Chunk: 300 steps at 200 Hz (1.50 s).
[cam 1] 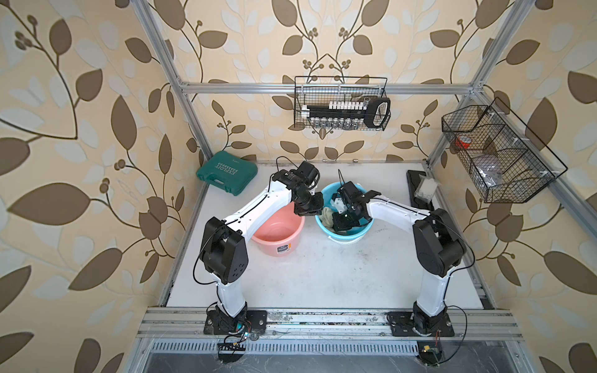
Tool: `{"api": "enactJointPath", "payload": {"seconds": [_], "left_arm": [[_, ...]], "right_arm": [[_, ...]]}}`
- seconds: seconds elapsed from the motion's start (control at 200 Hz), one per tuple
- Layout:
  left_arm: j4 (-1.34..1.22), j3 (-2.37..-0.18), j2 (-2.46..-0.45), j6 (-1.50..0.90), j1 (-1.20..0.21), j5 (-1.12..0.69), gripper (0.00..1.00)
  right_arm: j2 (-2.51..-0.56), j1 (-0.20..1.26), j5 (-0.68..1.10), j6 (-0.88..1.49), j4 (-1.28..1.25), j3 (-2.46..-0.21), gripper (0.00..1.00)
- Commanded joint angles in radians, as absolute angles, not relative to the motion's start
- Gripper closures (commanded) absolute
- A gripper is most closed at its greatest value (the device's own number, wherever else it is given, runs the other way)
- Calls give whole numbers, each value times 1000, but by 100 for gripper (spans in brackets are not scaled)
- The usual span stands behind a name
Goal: Wipe the inside of the bucket with a cloth
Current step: Wipe the dirt from the inside of the bucket.
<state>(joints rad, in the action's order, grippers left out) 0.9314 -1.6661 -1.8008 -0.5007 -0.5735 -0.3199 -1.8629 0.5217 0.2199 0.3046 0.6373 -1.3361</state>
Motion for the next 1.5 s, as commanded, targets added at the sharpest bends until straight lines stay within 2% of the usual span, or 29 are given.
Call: {"api": "enactJointPath", "payload": {"seconds": [0.0, 0.205, 0.625, 0.815, 0.965, 1.1, 1.495], "left_arm": [[1032, -1670, -1802, -452, -592, -391, 100], [1073, -1716, -1805, -444, -591, -422, 100], [1101, -1704, -1804, -430, -593, -479, 100], [1100, -1701, -1802, -433, -601, -512, 100], [1093, -1683, -1798, -431, -601, -539, 100], [1092, -1672, -1811, -425, -613, -563, 100], [1054, -1637, -1868, -449, -664, -595, 100]], "right_arm": [[-1773, 538, 51, 270, 596, -1325, 100], [-1759, 574, -288, 234, 613, -1331, 100], [-1756, 652, -707, 284, 528, -1339, 100], [-1881, 650, -828, 356, 635, -1444, 100], [-1950, 641, -840, 413, 662, -1459, 100], [-1995, 619, -755, 438, 642, -1453, 100], [-2058, 555, -343, 545, 458, -1402, 100]]}}
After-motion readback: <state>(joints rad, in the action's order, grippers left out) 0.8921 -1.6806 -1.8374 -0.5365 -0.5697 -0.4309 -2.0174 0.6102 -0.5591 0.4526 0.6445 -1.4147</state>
